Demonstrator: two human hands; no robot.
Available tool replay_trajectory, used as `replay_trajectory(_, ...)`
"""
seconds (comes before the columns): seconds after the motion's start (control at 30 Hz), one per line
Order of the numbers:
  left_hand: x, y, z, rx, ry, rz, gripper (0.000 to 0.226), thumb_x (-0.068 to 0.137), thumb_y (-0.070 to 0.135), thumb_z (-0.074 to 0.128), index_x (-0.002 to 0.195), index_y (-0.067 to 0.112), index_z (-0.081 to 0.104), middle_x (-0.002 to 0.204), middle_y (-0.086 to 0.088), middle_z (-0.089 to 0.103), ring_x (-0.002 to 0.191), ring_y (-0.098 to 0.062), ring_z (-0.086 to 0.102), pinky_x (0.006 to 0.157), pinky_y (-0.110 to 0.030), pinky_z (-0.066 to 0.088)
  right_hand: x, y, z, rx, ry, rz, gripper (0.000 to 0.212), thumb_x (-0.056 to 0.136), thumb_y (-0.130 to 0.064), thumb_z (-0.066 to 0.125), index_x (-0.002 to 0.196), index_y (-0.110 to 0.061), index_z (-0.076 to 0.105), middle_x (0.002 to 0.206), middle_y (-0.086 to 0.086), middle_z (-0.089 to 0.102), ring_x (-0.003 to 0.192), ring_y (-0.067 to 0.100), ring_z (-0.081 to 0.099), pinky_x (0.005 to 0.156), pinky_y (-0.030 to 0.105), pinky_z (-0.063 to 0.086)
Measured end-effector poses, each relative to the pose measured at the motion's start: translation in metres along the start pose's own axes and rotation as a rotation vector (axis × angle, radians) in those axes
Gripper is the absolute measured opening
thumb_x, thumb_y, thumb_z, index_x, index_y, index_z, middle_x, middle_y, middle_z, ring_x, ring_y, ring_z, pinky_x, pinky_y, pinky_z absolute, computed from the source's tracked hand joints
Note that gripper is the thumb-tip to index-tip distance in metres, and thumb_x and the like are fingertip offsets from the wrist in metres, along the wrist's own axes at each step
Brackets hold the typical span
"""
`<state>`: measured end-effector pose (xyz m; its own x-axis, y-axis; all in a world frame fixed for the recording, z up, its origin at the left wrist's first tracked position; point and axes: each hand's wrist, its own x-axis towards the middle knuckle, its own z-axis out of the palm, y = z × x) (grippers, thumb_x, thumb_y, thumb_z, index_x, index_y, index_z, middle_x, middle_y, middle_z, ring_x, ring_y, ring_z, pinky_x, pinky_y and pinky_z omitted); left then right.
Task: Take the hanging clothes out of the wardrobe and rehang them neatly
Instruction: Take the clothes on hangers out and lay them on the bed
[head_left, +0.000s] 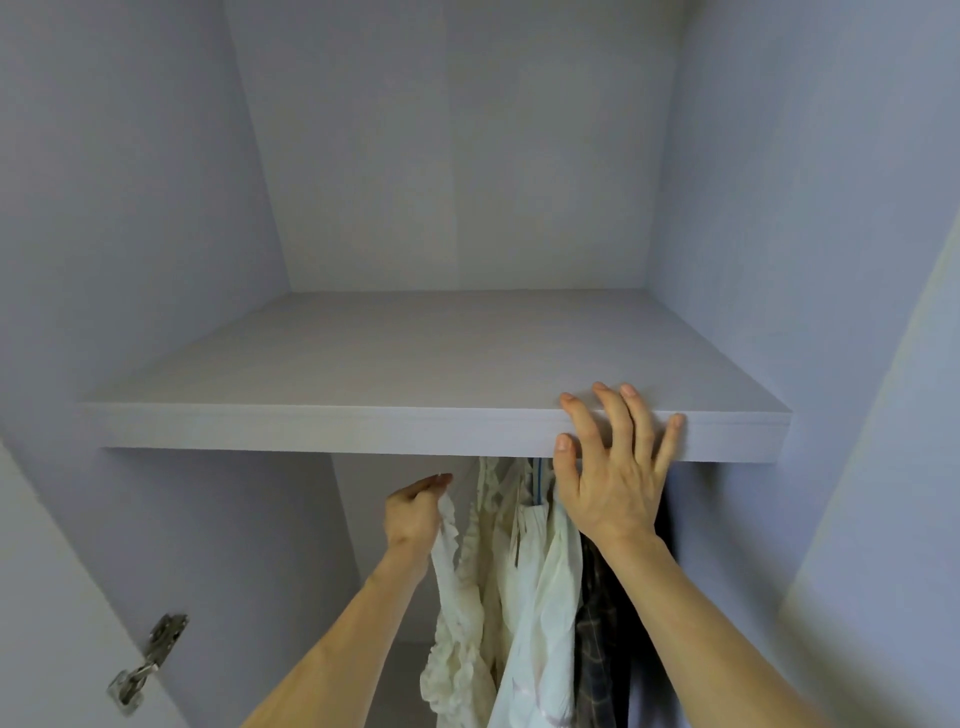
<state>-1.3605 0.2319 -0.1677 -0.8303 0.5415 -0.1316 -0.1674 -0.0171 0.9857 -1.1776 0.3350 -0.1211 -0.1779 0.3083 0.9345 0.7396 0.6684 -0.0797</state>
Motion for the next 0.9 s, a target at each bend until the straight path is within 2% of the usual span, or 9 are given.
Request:
replay_trajectory(0.17,-0.022,0.0,-0.032,0.014,-0.008,-0.002,0.019,0.092,0.008,0.064,0.096,0.019,0.078,0.106,-0.005,0.072,0.122,-0.029,0.058,0.1,-0.031,0.044,0.0,-0.01,-0.015,0.049,-0.064,0.053,0.046,0.097,-0.033,0.048,0.143,-0.027,0.051,0.155,0.007,0.039,0.149,0.026,0.024,0.119,0.061,0.01)
replay_trajectory(0.27,-0.05,-0.007,-0.06,0.048,0.027,-0.022,0.021,0.094,0.007,0.061,0.106,0.011,0.078,0.121,-0.037,0.056,0.123,-0.055,0.043,0.107,-0.051,0.042,-0.025,-0.02,-0.025,0.162,-0.118,0.054,0.062,0.09,-0.027,0.058,0.149,-0.018,0.042,0.16,0.014,0.028,0.151,0.03,0.018,0.12,0.059,0.013)
replay_trajectory(0.33,-0.062,-0.017,-0.087,0.094,0.037,-0.053,0.023,0.095,0.005,0.058,0.104,0.011,0.078,0.088,-0.033,0.068,0.088,-0.054,0.061,0.085,-0.046,0.055,-0.061,-0.032,-0.026,0.256,-0.224,0.069,0.067,0.085,-0.024,0.06,0.149,-0.014,0.041,0.161,0.014,0.027,0.149,0.031,0.024,0.119,0.058,0.021)
replay_trajectory(0.37,-0.069,-0.024,-0.104,0.114,0.027,-0.08,0.023,0.096,0.005,0.058,0.102,0.012,0.079,0.056,-0.02,0.062,0.054,-0.038,0.057,0.065,-0.035,0.054,-0.083,-0.04,-0.025,0.311,-0.304,0.1,0.068,0.083,-0.024,0.06,0.147,-0.013,0.04,0.16,0.012,0.027,0.147,0.031,0.028,0.117,0.057,0.026)
replay_trajectory(0.4,-0.077,-0.031,-0.123,0.127,0.014,-0.119,0.023,0.096,0.006,0.058,0.102,0.012,0.079,0.043,-0.008,0.042,0.039,-0.022,0.037,0.057,-0.028,0.045,-0.105,-0.049,-0.024,0.38,-0.394,0.14,0.068,0.081,-0.024,0.06,0.146,-0.012,0.041,0.16,0.009,0.029,0.145,0.031,0.032,0.114,0.057,0.031)
replay_trajectory(0.47,-0.095,-0.04,-0.161,0.15,0.017,-0.182,0.023,0.095,0.007,0.058,0.1,0.01,0.08,0.047,-0.002,0.023,0.04,-0.015,0.019,0.06,-0.024,0.045,-0.142,-0.069,-0.02,0.527,-0.564,0.216,0.063,0.084,-0.022,0.063,0.143,-0.01,0.042,0.159,0.005,0.031,0.143,0.028,0.036,0.109,0.056,0.038)
replay_trajectory(0.6,-0.149,-0.045,-0.234,0.172,0.06,-0.212,0.021,0.096,0.009,0.059,0.096,0.009,0.08,0.053,-0.003,0.019,0.041,-0.016,0.015,0.04,-0.016,0.03,-0.175,-0.12,-0.013,0.728,-0.795,0.225,0.061,0.09,-0.025,0.067,0.144,-0.01,0.042,0.157,0.004,0.033,0.143,0.025,0.034,0.109,0.052,0.042)
replay_trajectory(0.7,-0.191,-0.047,-0.28,0.155,0.111,-0.227,0.02,0.096,0.013,0.06,0.095,0.008,0.079,0.053,-0.001,0.019,0.043,-0.016,0.013,0.042,-0.02,0.017,-0.174,-0.16,-0.011,0.784,-0.864,0.099,0.061,0.092,-0.039,0.061,0.144,-0.011,0.044,0.155,0.01,0.038,0.141,0.03,0.036,0.111,0.048,0.036)
replay_trajectory(0.9,-0.272,-0.028,-0.362,0.068,0.21,-0.199,0.019,0.089,0.019,0.066,0.094,0.007,0.079,0.05,0.001,0.019,0.041,-0.012,0.012,0.041,-0.021,0.012,-0.165,-0.248,-0.016,0.911,-1.087,-0.254,0.064,0.095,-0.066,0.026,0.136,-0.026,0.055,0.147,0.004,0.045,0.138,0.025,0.035,0.113,0.044,0.034)
